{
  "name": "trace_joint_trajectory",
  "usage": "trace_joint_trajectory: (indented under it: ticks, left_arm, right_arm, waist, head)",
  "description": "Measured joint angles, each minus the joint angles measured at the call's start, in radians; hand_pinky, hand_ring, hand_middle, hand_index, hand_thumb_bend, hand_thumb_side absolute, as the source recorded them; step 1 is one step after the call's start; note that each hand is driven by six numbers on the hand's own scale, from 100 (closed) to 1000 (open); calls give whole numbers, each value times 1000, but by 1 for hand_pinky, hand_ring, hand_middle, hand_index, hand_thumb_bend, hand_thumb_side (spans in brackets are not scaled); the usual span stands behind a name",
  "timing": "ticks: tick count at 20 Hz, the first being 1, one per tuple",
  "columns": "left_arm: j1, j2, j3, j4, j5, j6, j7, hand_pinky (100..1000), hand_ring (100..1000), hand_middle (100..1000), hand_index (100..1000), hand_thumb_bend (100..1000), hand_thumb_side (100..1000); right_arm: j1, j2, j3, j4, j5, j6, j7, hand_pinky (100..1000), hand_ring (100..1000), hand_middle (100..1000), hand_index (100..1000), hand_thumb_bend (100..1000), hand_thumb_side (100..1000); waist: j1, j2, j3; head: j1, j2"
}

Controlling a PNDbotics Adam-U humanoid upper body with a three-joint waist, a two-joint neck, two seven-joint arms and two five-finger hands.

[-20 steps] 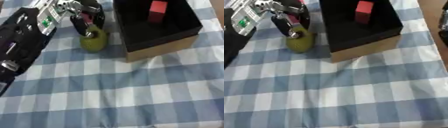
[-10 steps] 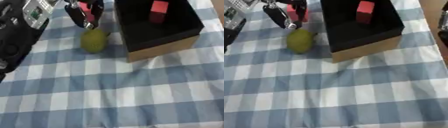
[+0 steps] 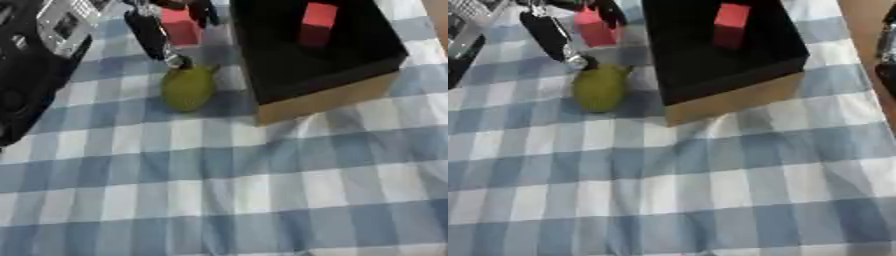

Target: Pick up objects on the table and place them in the box.

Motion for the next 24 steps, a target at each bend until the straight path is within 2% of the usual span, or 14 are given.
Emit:
trace_joint_trajectory:
  ticks: [4,10,11,12,17,19,21,22,23,24]
  left_arm:
    - [0,0,0,28,-47,-20,20,865,855,768,927,699,333]
    - [10,-21,-5,86,-65,-31,31,857,851,769,933,658,338]
    - [12,-28,-6,96,-65,-31,31,855,849,768,932,675,414]
    - [12,-36,-6,106,-65,-31,31,854,847,766,930,637,340]
    - [19,-73,-7,144,-41,-31,31,844,829,735,885,576,343]
    - [19,-80,-11,151,-31,-31,31,825,804,700,766,522,323]
    - [19,-81,-12,152,-29,-31,31,810,786,676,712,461,287]
    - [19,-81,-12,152,-29,-30,30,787,755,638,638,350,232]
    - [19,-80,-11,150,-29,-28,27,785,753,635,630,337,227]
    - [19,-80,-7,145,-29,-24,23,753,721,606,558,214,158]
  right_arm:
    - [0,0,0,0,-2,0,0,889,1000,456,854,100,470]
    - [-1,0,0,0,-5,0,1,889,1000,454,854,100,470]
    - [-1,0,0,0,-6,0,2,889,1000,454,854,100,470]
    - [-1,0,0,0,-7,0,3,889,1000,454,854,100,470]
    - [-9,2,0,0,-9,2,7,889,1000,453,854,100,470]
    - [-9,2,0,0,-10,4,8,889,1000,453,854,100,470]
    - [-9,4,0,0,-12,5,9,889,1000,452,854,100,470]
    - [-9,5,0,0,-13,5,9,889,1000,452,854,100,470]
    - [-9,7,0,0,-15,5,10,889,1000,452,854,100,470]
    - [-9,8,0,0,-15,5,10,889,1000,452,855,100,470]
  waist:
    - [0,-2,0]
    - [0,-2,-5]
    - [0,-2,-7]
    - [0,-2,-7]
    - [0,-2,-12]
    - [0,-2,-12]
    - [0,-2,-13]
    - [0,-2,-13]
    - [0,-2,-13]
    - [0,-2,-12]
  head:
    - [0,0]
    - [3,0]
    - [4,0]
    - [5,0]
    - [6,0]
    - [6,0]
    - [6,0]
    - [6,0]
    - [6,0]
    - [6,0]
